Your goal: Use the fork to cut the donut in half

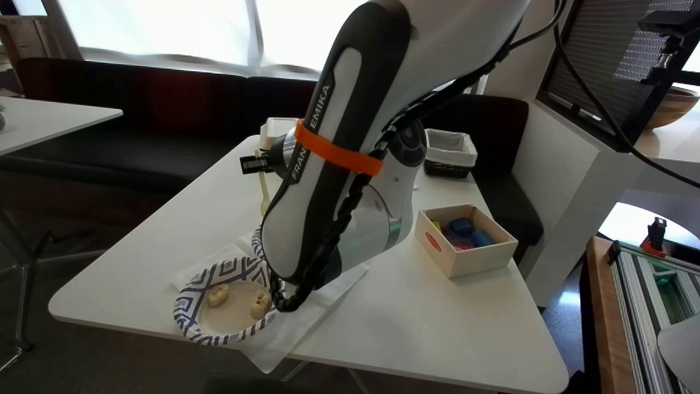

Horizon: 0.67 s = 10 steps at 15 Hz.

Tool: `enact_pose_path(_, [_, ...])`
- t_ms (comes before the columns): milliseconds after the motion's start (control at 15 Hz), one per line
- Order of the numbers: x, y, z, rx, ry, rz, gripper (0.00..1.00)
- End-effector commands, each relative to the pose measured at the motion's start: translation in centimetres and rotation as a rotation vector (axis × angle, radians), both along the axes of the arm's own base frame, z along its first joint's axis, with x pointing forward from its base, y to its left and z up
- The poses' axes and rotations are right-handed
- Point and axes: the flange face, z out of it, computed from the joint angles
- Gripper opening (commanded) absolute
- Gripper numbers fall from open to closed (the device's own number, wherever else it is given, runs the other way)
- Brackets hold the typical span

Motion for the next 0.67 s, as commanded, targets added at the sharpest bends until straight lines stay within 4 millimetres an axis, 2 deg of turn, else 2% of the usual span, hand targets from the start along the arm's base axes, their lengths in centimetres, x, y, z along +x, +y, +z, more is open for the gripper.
enact_pose_path(0, [-0.46, 0.20, -0.16, -0.013, 0.013, -0.006, 0.03])
enact_pose_path(600, [-1.02, 0.49, -0.70, -0.009, 0.047, -0.010, 0.03])
